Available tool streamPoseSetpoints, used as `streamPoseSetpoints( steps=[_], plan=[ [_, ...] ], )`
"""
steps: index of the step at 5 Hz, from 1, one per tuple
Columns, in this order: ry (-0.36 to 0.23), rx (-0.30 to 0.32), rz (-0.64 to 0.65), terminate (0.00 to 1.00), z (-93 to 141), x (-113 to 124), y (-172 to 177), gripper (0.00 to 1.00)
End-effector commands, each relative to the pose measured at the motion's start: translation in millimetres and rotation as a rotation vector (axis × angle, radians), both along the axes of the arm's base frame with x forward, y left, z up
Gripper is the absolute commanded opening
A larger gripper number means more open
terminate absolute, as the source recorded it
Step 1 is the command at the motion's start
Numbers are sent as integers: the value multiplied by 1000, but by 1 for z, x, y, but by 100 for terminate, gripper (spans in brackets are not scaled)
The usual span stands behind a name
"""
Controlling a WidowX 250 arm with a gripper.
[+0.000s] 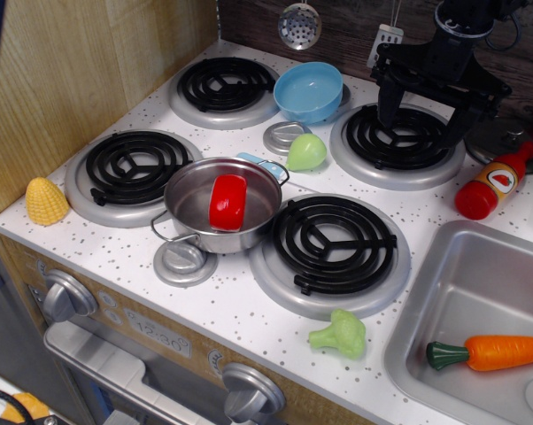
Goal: Take sushi out of pan
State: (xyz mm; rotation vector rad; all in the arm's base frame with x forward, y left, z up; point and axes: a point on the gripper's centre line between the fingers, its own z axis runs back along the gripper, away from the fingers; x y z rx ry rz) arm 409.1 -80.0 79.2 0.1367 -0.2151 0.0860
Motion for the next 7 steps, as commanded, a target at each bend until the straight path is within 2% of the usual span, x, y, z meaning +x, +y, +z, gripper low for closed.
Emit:
streamPoseSetpoints(
  steps=[1, 3, 4, 5, 6, 7],
  plan=[
    [0, 0, 0, 0, 0, 0, 0, 100],
    [39, 135, 169, 0, 22, -60, 43, 100],
    [78, 203, 227, 0, 34, -86, 70, 100],
    [112, 217, 253, 0, 29, -104, 96, 100],
    [99, 228, 287, 0, 10, -111, 113, 100],
    [81, 207, 293, 0, -10, -111, 120, 100]
  ],
)
